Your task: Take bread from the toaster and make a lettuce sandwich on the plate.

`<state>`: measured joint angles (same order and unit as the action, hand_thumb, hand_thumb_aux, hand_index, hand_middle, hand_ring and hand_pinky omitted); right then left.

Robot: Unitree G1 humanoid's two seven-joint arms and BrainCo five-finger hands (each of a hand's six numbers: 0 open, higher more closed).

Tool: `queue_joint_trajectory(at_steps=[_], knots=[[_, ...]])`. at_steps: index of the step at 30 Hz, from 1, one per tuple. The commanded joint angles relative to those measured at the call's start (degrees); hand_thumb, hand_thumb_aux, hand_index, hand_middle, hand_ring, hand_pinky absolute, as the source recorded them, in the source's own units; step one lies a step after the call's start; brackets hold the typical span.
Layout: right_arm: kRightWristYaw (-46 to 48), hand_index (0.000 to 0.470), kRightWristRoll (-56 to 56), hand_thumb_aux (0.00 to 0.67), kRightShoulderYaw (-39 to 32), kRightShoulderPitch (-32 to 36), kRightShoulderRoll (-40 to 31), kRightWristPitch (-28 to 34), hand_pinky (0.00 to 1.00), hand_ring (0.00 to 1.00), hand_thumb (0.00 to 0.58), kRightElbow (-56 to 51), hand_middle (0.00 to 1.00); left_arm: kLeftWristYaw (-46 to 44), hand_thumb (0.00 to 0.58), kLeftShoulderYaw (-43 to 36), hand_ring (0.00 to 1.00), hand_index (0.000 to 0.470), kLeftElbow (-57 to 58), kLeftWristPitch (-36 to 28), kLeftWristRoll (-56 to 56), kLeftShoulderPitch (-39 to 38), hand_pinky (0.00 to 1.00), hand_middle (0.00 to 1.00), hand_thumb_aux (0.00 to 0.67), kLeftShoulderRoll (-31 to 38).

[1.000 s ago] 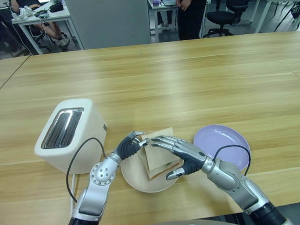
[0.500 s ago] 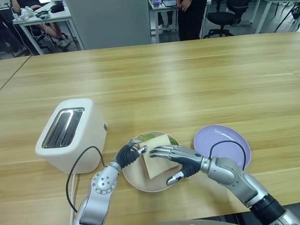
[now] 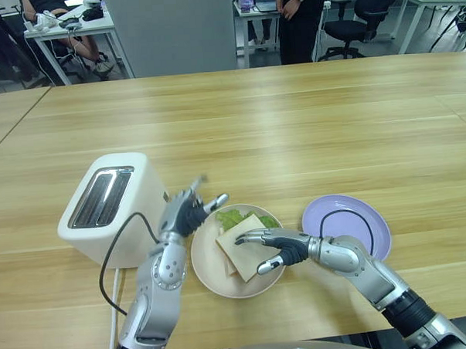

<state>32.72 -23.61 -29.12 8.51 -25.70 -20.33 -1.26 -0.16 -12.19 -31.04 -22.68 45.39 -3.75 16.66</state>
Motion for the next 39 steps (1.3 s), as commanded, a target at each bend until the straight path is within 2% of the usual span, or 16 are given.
queue_joint_trajectory(at_steps=[1,3,4,5,6,9,10,14,22,28,29,30,35,37,38,39], knots=[[2.21,0.000,-0.92,0.000,-1.24,-1.83,-1.16,3.08,0.00,0.00,0.000,-4.84,0.00,4.81,0.000,4.10,0.27,0.000,-5.55,-3.30,13.22,2.13,0.27,0.27,0.000,-0.18],[1.81,0.000,-1.12,0.000,-1.26,-1.87,-1.02,3.44,0.00,0.00,0.000,-5.33,0.00,6.53,0.000,6.99,0.25,0.000,-8.03,-4.13,17.22,3.18,0.25,0.25,0.000,-0.76],[1.55,0.000,-1.21,0.000,-1.21,-1.88,-0.84,3.76,0.00,0.00,0.000,-5.63,0.00,6.89,0.000,8.05,0.21,0.000,-9.07,-4.41,19.45,3.66,0.21,0.21,0.000,-0.95],[1.39,0.000,-1.16,0.000,-1.13,-1.92,-0.62,4.13,0.00,0.00,0.000,-5.87,0.00,7.67,0.000,8.90,0.09,0.000,-10.08,-4.33,20.50,3.82,0.09,0.09,0.000,-1.59],[1.12,0.000,-1.04,0.000,-0.99,-1.98,-0.24,4.74,0.00,0.00,0.000,-6.18,0.00,8.02,0.000,9.15,0.05,0.000,-10.95,-3.77,21.22,3.89,0.05,0.05,0.000,-2.13],[0.14,0.000,0.01,0.000,0.04,-1.95,1.62,7.20,0.00,0.00,0.000,-6.53,0.00,10.77,0.000,8.52,0.04,0.000,-13.24,-0.47,18.26,2.48,0.04,0.04,0.000,-5.64],[-0.22,0.000,0.64,0.000,0.51,-1.85,2.49,7.94,0.00,0.00,0.000,-6.11,0.00,11.79,0.000,8.38,0.00,0.000,-13.82,0.87,16.53,1.49,0.00,0.00,0.000,-6.99],[-2.09,0.000,3.46,0.000,2.71,-0.74,6.81,11.62,0.00,0.00,0.000,-2.81,0.00,15.72,0.000,8.30,0.00,0.000,-13.70,6.77,9.85,-4.35,0.00,0.00,0.000,-11.17],[-5.04,0.000,6.55,0.000,5.53,1.25,12.38,16.87,0.00,0.00,0.000,-0.91,0.00,18.36,0.000,6.72,0.00,0.000,-10.87,15.77,5.29,-11.60,0.00,0.00,0.000,-12.34],[-1.74,0.000,20.19,0.000,12.04,-5.36,12.80,24.71,0.00,0.00,0.000,16.26,0.00,14.85,0.000,6.90,0.00,0.000,-9.43,25.49,-8.37,-17.72,0.00,0.00,0.000,-9.82],[-1.47,0.000,21.92,0.000,12.90,-6.43,12.49,25.91,0.00,0.00,0.000,18.79,0.00,14.15,0.000,6.68,0.04,0.000,-9.36,26.86,-9.95,-18.56,0.04,0.04,0.000,-9.32],[-1.26,0.000,23.34,0.000,13.65,-7.46,12.12,26.83,0.00,0.00,0.000,20.92,0.00,13.66,0.000,6.32,0.13,0.000,-9.25,28.66,-11.16,-19.31,0.13,0.13,0.000,-8.68],[-1.13,0.000,31.20,0.000,18.07,-13.79,10.51,31.29,0.00,0.00,0.000,28.80,0.00,6.83,0.000,2.85,0.14,0.000,-7.02,34.40,-20.28,-23.52,0.14,0.14,0.000,-5.33],[0.32,0.000,34.94,0.000,18.82,-17.12,9.56,31.72,0.25,0.25,0.000,31.14,0.25,2.10,0.000,0.19,0.15,0.000,-6.16,35.47,-26.32,-26.42,0.15,0.15,0.000,-3.46],[1.10,0.000,36.02,0.000,18.85,-18.77,8.82,31.51,0.42,0.42,0.000,31.76,0.42,-0.23,0.000,-0.82,0.14,0.000,-5.75,35.39,-28.80,-28.08,0.14,0.14,0.000,-2.34],[1.89,0.159,37.19,0.231,18.93,-20.64,8.12,31.55,0.56,0.56,0.331,31.63,0.56,-2.46,0.357,-1.58,0.14,0.175,-5.05,34.88,-31.04,-29.80,0.14,0.14,0.255,-1.21]])
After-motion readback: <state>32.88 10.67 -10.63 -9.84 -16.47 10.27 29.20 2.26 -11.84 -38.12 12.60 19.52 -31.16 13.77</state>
